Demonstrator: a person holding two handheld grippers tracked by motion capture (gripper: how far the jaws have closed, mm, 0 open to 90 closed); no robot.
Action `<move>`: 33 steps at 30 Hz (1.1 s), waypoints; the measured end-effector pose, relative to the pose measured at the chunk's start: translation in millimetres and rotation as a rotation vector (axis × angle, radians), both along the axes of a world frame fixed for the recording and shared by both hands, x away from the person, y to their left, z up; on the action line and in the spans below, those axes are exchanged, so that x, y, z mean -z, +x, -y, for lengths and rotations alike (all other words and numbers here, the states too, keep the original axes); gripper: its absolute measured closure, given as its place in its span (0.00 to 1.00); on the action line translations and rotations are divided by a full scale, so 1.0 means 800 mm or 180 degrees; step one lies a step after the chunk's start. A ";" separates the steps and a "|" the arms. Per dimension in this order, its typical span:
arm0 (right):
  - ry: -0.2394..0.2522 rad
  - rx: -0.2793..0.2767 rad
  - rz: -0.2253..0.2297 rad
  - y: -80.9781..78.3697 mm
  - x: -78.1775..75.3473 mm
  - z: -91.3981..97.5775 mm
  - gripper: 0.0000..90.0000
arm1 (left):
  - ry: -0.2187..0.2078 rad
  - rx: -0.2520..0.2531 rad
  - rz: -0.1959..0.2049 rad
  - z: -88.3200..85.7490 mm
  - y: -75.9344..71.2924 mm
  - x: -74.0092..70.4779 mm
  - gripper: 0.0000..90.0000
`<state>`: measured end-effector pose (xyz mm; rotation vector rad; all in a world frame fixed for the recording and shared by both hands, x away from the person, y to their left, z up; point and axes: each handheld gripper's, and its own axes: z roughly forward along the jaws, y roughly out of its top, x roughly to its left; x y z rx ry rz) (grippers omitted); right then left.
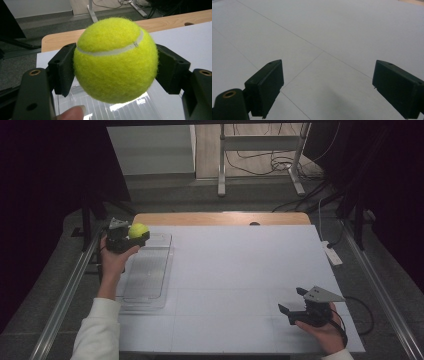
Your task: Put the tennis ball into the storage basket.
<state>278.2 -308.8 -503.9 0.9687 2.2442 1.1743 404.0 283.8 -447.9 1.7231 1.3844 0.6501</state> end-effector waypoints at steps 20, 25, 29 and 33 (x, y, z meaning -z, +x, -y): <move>-0.0006 -0.0007 0.0001 0.000 0.000 0.000 0.12 | 0.0045 -0.0029 -0.0178 -0.002 0.007 0.012 0.30; -0.0006 -0.0006 0.0001 0.000 0.000 0.000 0.12 | 0.0047 -0.0040 -0.0217 -0.003 0.009 0.015 0.30; -0.0004 -0.0005 0.0003 0.000 0.000 0.000 0.12 | 0.0048 -0.0037 -0.0260 -0.003 0.010 0.018 0.30; -0.0007 -0.0007 0.0008 0.000 0.000 0.000 0.12 | 0.0050 -0.0028 -0.0301 -0.003 0.011 0.020 0.30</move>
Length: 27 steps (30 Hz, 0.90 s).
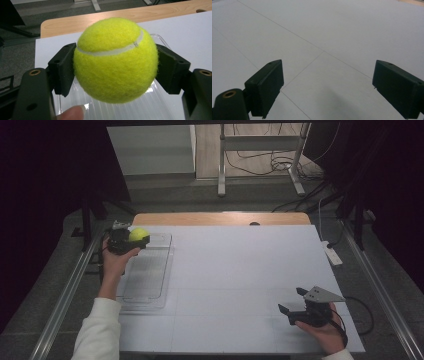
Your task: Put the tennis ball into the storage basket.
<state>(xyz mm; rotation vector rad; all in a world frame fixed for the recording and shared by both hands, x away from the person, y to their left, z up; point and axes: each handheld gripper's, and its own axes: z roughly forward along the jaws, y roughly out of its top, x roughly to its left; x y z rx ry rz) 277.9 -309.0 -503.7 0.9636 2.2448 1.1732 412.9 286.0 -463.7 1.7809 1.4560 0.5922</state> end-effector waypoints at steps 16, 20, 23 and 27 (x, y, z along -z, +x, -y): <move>-0.0004 0.0006 0.0001 0.000 0.000 0.000 0.12 | 0.0035 -0.0015 -0.0152 -0.005 0.005 0.012 0.30; 0.0000 0.0008 0.0006 0.000 0.000 0.000 0.12 | 0.0074 -0.0033 -0.0201 -0.005 0.007 0.016 0.30; -0.0003 0.0005 0.0006 0.000 0.000 0.000 0.12 | 0.0069 -0.0029 -0.0235 -0.006 0.008 0.020 0.30; 0.0000 0.0006 0.0006 0.000 0.000 0.000 0.12 | 0.0107 -0.0011 -0.0260 -0.003 0.009 0.022 0.30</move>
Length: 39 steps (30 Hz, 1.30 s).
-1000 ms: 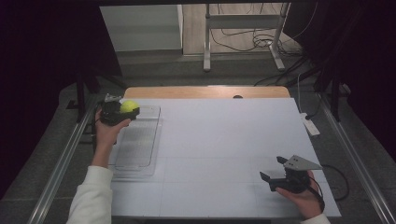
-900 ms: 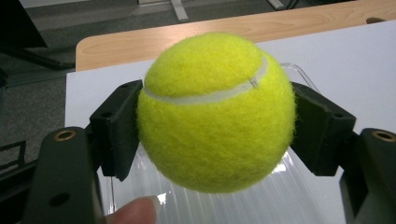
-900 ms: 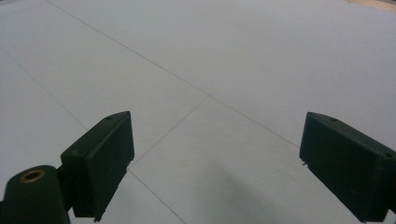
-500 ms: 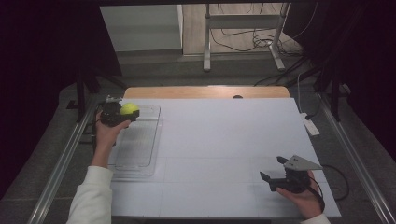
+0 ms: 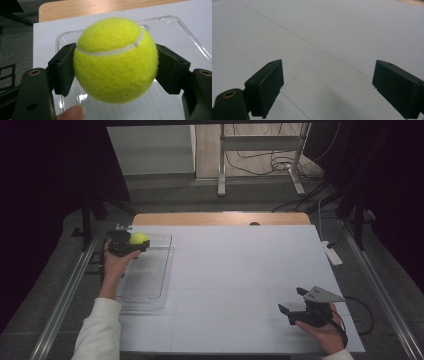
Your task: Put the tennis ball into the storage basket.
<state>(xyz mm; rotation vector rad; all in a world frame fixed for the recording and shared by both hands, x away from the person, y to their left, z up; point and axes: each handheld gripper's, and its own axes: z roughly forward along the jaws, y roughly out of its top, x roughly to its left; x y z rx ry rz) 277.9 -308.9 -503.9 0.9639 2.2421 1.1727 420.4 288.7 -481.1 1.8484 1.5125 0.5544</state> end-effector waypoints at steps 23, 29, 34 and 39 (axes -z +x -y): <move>-0.0007 0.0004 -0.0001 0.000 0.000 0.000 0.12 | 0.0264 0.0043 -0.0205 0.012 0.008 0.014 0.30; -0.0002 0.0005 -0.0005 0.000 0.000 0.000 0.12 | 0.0379 0.0052 -0.0240 0.017 0.009 0.017 0.30; 0.0002 -0.0004 -0.0003 0.000 0.000 0.000 0.12 | 0.0513 0.0028 -0.0297 0.021 0.011 0.020 0.30; -0.0002 0.0001 -0.0007 0.000 0.000 0.000 0.12 | 0.0662 0.0053 -0.0335 0.027 0.013 0.022 0.30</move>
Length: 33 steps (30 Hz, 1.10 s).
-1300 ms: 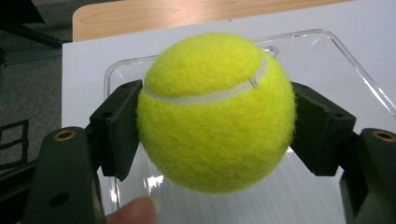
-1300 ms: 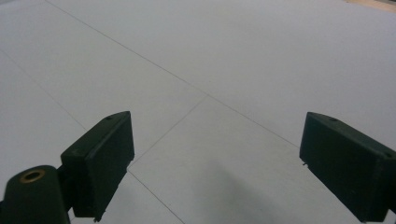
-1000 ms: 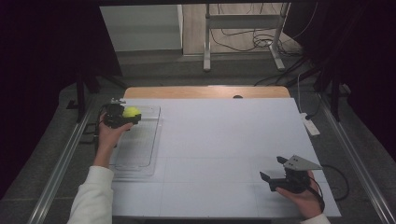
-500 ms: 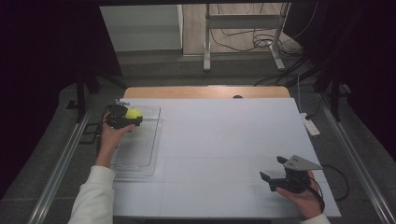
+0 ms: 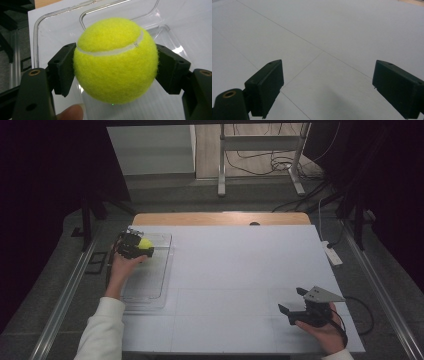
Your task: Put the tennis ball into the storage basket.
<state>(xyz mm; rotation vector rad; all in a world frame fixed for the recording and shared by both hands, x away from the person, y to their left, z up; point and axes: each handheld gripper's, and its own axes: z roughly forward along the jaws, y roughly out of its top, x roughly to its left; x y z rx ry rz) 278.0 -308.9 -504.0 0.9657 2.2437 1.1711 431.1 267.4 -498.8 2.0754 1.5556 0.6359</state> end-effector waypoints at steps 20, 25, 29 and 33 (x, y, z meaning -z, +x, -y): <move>0.0015 -0.0004 0.0004 0.000 0.000 0.001 0.12 | 0.0475 0.0117 -0.0156 0.016 0.005 0.011 0.29; 0.0015 -0.0004 0.0004 0.000 0.000 0.001 0.12 | 0.0489 0.0108 -0.0124 0.015 0.005 0.011 0.27; 0.0015 -0.0004 0.0005 0.000 0.000 0.001 0.12 | 0.0489 0.0101 -0.0125 0.015 0.005 0.011 0.24; 0.0014 -0.0003 0.0009 0.000 0.000 0.001 0.12 | 0.0457 0.0133 -0.0067 0.015 0.004 0.009 0.21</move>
